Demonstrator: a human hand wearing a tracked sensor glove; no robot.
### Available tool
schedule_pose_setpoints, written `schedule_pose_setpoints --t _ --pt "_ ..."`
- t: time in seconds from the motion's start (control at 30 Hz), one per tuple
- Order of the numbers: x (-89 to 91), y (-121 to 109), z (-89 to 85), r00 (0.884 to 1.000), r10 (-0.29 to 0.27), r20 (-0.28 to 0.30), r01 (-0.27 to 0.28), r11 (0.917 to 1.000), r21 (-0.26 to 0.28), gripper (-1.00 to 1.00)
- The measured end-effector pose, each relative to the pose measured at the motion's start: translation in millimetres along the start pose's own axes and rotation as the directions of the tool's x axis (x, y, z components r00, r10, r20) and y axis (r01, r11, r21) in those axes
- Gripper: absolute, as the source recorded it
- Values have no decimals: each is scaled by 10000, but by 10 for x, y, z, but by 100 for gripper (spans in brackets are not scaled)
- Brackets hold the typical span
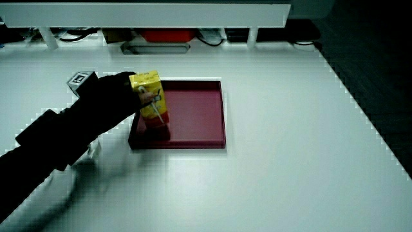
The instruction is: Pick ice redtea
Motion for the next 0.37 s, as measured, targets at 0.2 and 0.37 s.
schedule_pose_setpoints --t 0.2,0.37 --pt "214 -89 167 9998 -99 160 100 9999 -23 100" --pt "336 -212 368 9991 -22 434 15 9999 166 100"
